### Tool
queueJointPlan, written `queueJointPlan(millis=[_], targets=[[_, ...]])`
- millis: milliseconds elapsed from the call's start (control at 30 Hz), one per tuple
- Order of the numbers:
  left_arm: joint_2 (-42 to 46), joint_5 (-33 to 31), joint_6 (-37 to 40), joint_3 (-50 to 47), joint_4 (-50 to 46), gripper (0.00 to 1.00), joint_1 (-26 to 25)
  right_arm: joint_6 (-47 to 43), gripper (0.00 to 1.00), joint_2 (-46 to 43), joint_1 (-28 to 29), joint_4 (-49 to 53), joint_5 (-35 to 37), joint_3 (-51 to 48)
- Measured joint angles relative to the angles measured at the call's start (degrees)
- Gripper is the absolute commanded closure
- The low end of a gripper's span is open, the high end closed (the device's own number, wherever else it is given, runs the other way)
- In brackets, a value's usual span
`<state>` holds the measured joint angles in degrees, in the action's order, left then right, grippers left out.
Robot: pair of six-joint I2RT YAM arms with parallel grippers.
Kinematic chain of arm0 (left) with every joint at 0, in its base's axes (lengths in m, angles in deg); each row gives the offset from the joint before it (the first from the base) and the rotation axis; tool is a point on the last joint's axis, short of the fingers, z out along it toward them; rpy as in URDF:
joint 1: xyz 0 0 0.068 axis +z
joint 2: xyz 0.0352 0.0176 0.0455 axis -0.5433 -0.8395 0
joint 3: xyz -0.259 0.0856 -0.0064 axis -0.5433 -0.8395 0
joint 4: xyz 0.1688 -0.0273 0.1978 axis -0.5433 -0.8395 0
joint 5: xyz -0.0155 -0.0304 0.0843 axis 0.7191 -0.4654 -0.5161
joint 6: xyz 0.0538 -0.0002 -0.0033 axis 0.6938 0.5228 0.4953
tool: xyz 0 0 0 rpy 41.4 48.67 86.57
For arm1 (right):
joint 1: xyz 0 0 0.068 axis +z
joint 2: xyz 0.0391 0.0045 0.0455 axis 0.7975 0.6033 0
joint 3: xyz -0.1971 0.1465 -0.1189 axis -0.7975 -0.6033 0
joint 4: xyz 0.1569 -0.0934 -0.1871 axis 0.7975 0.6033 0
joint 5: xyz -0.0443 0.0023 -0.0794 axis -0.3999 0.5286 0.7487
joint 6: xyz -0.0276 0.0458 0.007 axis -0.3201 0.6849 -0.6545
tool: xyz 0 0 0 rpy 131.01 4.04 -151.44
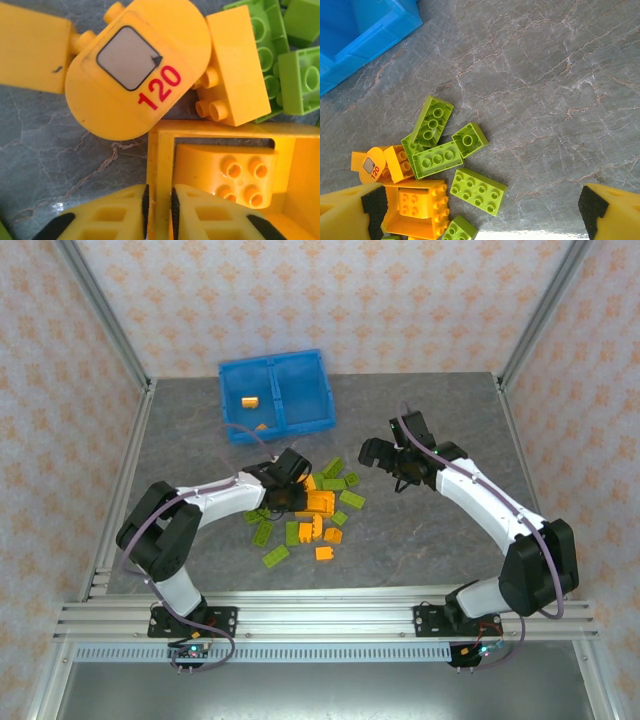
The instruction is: Sort the legos into containers by color
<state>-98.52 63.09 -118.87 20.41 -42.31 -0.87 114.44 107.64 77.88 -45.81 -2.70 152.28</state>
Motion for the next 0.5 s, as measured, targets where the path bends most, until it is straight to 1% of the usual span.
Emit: queueJointPlan(millis=[133,233,367,500], targets=[[0.02,0.11,-0.13,0.02,0.11,0.93,0.0,0.02,0.01,0.0,0.0,0.0,-0.02,0.0],[0.42,-0.68,0.57,0.24,-0.5,0.94,-0.04,0.22,0.01,0.0,0.0,0.0,-0.02,0.0],[3.28,-3.76,2.08,1.68,-3.91,0.94,-0.26,0.24,0.01,0.0,0.0,0.0,-0.02,0.0],[6.14,-7.28,4.31,6.1,-6.95,0.94,-0.26,0.42,0.01,0.0,0.11,0.0,-0.04,0.0]])
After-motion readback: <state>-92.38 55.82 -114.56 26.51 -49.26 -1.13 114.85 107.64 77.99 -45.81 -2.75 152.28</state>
